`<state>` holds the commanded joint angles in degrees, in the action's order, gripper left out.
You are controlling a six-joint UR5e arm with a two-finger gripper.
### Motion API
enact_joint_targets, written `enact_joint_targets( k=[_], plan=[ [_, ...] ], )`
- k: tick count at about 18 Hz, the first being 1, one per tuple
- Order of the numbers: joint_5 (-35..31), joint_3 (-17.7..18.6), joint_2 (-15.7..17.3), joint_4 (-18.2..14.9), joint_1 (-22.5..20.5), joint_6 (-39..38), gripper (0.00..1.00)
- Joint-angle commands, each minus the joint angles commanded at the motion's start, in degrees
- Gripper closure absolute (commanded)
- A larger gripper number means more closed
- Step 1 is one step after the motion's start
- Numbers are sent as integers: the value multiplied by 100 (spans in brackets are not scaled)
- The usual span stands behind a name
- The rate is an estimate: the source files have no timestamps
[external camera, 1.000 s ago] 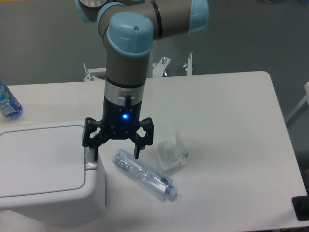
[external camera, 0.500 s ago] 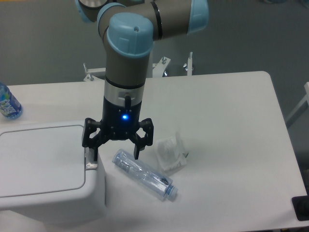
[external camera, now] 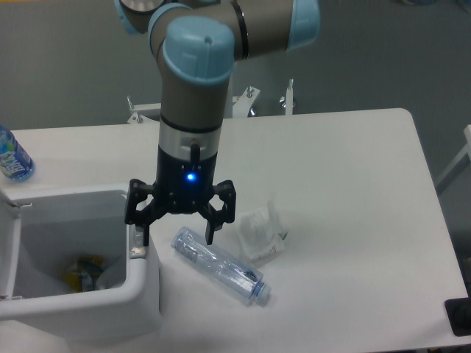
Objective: Open the trash can
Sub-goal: 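Hold the gripper above the button as the lid stays open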
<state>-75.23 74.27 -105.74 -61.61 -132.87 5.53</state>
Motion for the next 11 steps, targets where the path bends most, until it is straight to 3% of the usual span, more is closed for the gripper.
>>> enact_joint_targets(
  k=[2,5,9,11],
  plan=[
    [-263,-9,176,-8,-317,568,0],
    [-1201,174,203,-44,-668,1798,0],
    [-2441,570,220,-158,-1020,4179,0],
    [-2541,667,316,-167,-1178,4640,0]
  ],
)
